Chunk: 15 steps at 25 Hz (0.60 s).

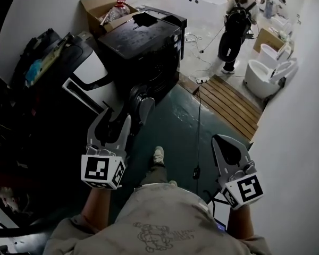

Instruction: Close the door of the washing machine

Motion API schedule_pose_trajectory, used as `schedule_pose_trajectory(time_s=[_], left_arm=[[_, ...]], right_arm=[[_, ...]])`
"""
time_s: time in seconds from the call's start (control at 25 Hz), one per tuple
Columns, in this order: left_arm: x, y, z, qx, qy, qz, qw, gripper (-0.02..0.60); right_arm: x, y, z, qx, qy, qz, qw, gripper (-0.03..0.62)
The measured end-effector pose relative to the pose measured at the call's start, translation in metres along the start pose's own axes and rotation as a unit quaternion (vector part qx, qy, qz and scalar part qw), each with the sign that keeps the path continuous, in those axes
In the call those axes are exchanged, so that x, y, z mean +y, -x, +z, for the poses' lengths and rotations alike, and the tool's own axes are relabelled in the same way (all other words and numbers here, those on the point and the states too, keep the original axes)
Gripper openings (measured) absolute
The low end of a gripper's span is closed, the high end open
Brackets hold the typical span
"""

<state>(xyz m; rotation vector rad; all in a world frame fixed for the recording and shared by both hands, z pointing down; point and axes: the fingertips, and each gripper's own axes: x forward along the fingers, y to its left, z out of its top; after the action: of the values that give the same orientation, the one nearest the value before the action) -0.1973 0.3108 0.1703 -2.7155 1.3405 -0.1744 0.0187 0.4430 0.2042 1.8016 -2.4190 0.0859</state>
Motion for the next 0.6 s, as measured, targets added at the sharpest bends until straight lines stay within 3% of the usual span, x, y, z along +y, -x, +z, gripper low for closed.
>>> schedule_pose_trajectory(time_s=[0.6], left_arm=[[0.034,-0.066,-0.05,0.038,0.008,-0.01,0.9992,0.198]], right_arm=[[-0.032,-0.065,-0.029,0.033,-0.006,-0.005,0.999,0.028]])
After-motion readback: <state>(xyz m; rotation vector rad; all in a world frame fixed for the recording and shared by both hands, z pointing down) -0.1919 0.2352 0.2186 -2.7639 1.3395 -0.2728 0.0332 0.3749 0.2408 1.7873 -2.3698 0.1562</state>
